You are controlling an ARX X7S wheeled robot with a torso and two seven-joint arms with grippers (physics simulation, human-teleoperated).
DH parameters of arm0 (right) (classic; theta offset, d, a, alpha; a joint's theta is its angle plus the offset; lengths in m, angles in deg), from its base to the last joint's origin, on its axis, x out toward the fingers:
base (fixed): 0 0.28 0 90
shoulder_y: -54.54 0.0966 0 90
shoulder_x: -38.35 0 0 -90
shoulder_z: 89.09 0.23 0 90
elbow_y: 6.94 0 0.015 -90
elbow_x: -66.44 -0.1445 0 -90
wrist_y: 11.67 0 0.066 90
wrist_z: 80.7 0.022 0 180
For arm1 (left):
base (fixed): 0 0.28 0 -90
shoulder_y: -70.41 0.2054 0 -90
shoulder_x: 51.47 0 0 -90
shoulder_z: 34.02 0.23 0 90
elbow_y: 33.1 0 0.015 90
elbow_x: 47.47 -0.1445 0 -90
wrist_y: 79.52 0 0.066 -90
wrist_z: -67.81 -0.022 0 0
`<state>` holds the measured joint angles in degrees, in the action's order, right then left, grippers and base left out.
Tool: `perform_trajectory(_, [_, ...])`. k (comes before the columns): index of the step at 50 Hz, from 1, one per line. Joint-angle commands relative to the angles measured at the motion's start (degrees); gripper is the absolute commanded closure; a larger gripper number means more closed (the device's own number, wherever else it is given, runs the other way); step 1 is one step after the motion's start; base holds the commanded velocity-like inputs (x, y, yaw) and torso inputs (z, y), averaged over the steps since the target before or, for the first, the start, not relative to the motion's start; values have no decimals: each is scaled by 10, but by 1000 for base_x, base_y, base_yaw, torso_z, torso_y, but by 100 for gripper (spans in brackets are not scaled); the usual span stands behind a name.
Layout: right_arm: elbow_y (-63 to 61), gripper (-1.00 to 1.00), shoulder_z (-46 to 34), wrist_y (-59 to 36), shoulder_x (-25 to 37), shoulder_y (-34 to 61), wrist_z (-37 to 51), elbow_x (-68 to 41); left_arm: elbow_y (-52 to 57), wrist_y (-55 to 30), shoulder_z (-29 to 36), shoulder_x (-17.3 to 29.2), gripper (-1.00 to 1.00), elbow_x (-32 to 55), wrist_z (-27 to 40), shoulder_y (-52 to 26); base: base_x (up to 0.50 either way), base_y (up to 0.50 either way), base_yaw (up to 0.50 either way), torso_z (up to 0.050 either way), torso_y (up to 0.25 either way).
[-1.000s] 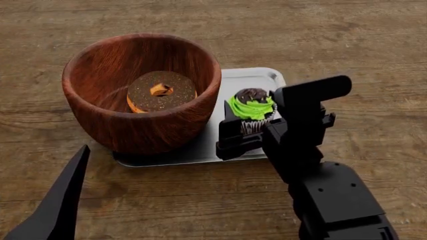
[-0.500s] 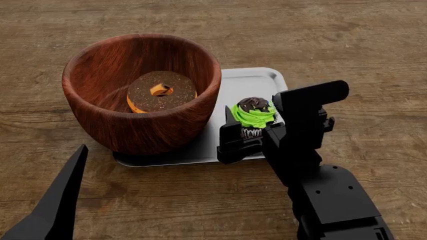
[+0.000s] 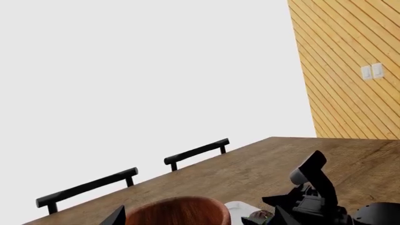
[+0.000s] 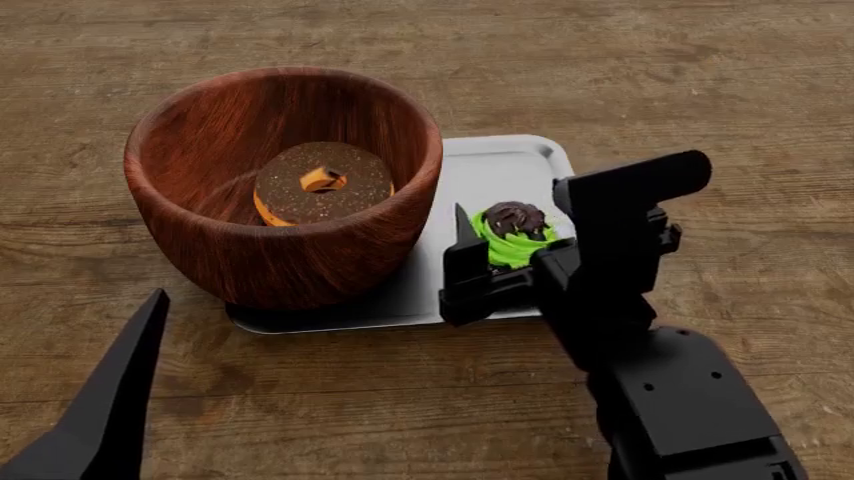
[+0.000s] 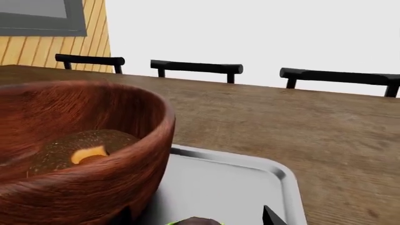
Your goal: Pick up the bowl with donut and place it on the tray. Pick up the cupcake and place it on the tray.
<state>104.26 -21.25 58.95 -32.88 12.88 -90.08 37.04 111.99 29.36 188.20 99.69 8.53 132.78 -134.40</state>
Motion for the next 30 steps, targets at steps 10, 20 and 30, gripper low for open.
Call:
perform_trajectory(10, [-230,-100,63,-37,84,-102,31,-81,-4,-3,-9,-16,-100,-4,10,15,0,0,0,0,0])
perform_trajectory(20, [-406,-100,142,-40,160,-205,68,-154,3,-9,-12,-13,-100,2,11,9,0,0,0,0,0])
perform_trajectory(30, [-566,-100,247,-30,227,-320,112,-236,11,-14,-15,-13,-100,2,16,8,0,0,0,0,0])
